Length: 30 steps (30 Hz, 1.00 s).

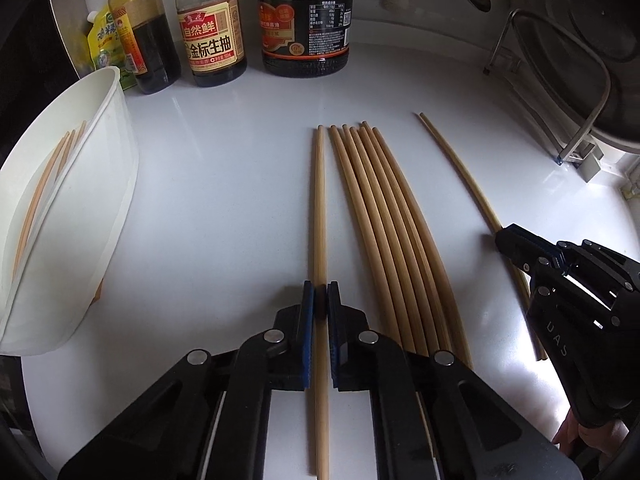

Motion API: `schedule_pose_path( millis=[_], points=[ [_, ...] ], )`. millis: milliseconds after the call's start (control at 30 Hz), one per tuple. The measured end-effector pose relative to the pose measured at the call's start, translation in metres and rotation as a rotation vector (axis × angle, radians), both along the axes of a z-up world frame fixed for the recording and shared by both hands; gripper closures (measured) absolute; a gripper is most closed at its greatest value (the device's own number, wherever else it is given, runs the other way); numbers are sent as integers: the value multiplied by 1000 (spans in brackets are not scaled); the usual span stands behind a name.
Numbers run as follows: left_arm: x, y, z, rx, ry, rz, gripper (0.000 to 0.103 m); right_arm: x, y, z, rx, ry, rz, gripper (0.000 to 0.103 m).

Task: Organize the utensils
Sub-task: 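Close the right tool on one chopstick while the left tool grasps another, then carry both held chopsticks up and over the white basin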

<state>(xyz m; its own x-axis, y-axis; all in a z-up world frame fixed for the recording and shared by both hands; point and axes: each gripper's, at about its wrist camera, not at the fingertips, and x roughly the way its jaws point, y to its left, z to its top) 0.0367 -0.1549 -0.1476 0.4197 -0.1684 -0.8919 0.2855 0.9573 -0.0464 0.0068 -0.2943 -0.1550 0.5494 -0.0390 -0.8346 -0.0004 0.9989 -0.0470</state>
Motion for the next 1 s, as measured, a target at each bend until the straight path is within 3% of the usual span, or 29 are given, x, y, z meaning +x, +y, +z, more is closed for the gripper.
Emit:
schedule_pose_path(
  millis=[167, 300, 567, 800, 1000],
  points=[
    [2, 7, 2, -27, 39, 4, 96, -2, -4, 2, 51, 16, -24, 97],
    [0, 15, 17, -40, 18, 4, 96, -7, -3, 12, 91, 13, -45, 97],
    [7, 42, 73, -87, -69, 1, 96, -10, 19, 69, 130, -65, -50, 97],
    [22, 96, 121, -97, -170, 44, 96, 12, 77, 113, 129, -129, 36, 97],
    [45, 167, 135, -74, -200, 131, 96, 46, 149, 126, 168, -140, 148, 97]
  ],
)
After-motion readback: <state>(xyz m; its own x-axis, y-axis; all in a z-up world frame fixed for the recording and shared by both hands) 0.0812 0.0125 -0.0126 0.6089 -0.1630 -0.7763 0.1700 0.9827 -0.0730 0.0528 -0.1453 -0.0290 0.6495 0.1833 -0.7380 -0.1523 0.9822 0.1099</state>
